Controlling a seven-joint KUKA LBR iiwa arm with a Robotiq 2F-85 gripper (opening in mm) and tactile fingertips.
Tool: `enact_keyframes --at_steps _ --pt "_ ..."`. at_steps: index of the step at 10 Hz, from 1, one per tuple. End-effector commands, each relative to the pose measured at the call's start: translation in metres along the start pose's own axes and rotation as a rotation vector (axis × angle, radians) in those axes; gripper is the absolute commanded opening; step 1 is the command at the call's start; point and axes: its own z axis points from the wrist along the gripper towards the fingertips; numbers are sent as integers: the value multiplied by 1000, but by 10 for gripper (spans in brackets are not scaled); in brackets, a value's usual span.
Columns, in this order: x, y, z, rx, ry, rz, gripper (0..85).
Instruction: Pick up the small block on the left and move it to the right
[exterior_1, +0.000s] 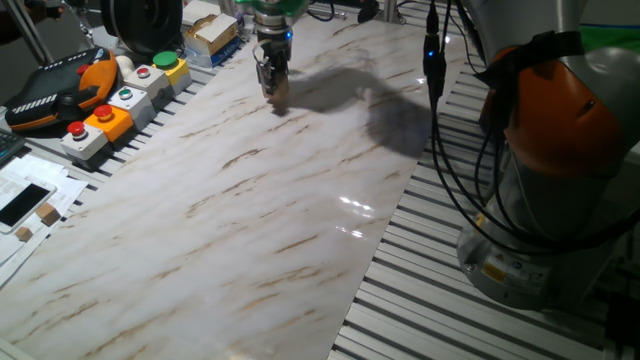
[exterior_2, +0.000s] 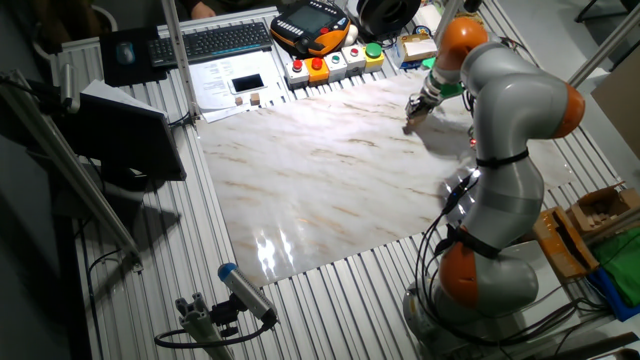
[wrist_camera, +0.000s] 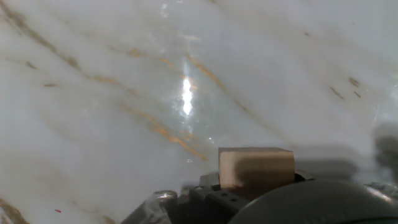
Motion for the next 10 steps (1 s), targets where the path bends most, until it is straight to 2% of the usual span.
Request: enact_keyframes --at_steps 1,4,8,10 --pt "0 4 -7 4 0 11 7" --pt "4 25 -27 32 6 39 7" --pt "14 51 -43 44 30 77 7" --pt "21 68 -45 46 26 95 7"
